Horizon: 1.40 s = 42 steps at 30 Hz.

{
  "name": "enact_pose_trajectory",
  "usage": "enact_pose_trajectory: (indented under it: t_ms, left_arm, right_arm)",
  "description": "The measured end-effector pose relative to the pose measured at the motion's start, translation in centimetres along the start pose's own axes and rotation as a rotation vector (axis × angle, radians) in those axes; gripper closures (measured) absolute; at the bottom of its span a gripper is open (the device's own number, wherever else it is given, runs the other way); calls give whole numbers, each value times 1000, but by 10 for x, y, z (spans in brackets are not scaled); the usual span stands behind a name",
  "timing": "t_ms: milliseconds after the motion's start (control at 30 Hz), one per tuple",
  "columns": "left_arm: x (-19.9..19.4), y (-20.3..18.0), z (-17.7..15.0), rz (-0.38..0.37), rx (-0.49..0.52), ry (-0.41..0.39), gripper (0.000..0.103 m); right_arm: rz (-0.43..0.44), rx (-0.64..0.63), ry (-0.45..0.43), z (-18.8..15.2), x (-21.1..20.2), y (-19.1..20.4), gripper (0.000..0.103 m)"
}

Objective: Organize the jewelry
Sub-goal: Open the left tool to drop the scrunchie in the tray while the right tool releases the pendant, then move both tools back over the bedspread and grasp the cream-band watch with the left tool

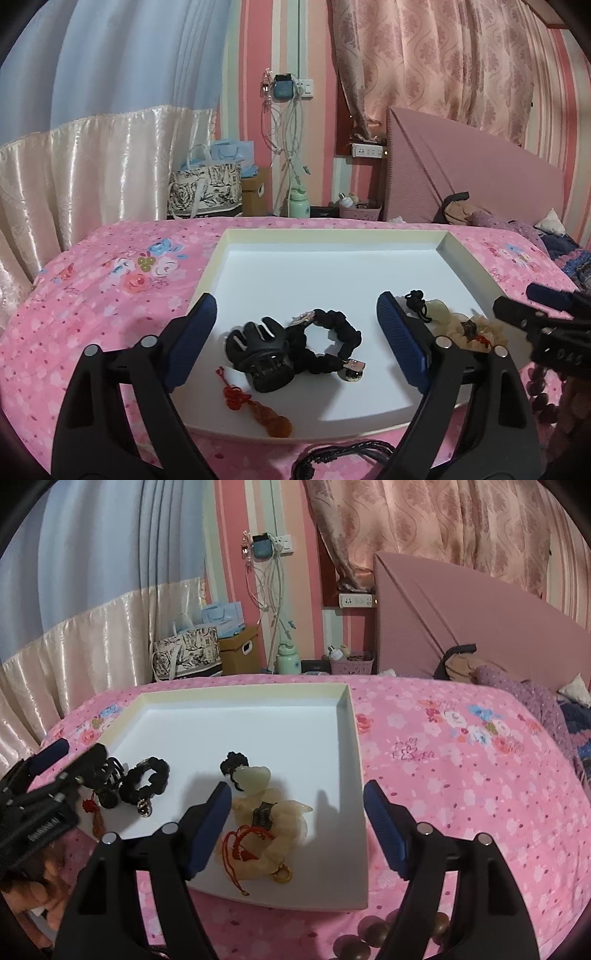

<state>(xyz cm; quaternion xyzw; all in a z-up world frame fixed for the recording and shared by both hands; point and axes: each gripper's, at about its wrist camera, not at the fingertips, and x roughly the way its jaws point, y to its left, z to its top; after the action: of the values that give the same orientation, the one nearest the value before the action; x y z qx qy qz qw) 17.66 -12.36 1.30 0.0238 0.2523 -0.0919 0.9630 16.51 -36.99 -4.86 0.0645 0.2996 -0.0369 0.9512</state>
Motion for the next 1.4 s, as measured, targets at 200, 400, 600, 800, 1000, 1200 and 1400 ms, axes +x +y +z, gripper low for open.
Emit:
enact_pose_trajectory:
  t_ms: [200, 400, 600, 800, 1000, 1200, 1400]
  left_arm:
    - [-37, 10, 12, -33, 28, -47, 12]
    - [-73, 72, 5, 63, -16, -117, 7]
    - [-75, 124, -13, 56, -43, -54, 6]
    - [-75, 136, -29, 50, -73, -60, 6]
    - [-68, 135, -30, 44, -71, -12, 6]
    - [-56, 143, -38, -5, -117, 136, 7]
    - [-45, 143, -52, 1, -101, 225, 7]
  right_arm:
    - [-14, -27, -29, 0, -9, 6, 29]
    - [-26, -26, -36, 1, -13, 8, 27]
    - [-85, -66, -75, -1, -21, 15, 27]
    - [-101, -60, -110, -1, -37, 9, 27]
    - [-134, -87, -171, 10, -67, 9, 26]
    - [-42, 14, -58, -21, -81, 2, 25]
    - [44, 9, 149, -73, -58, 44, 25]
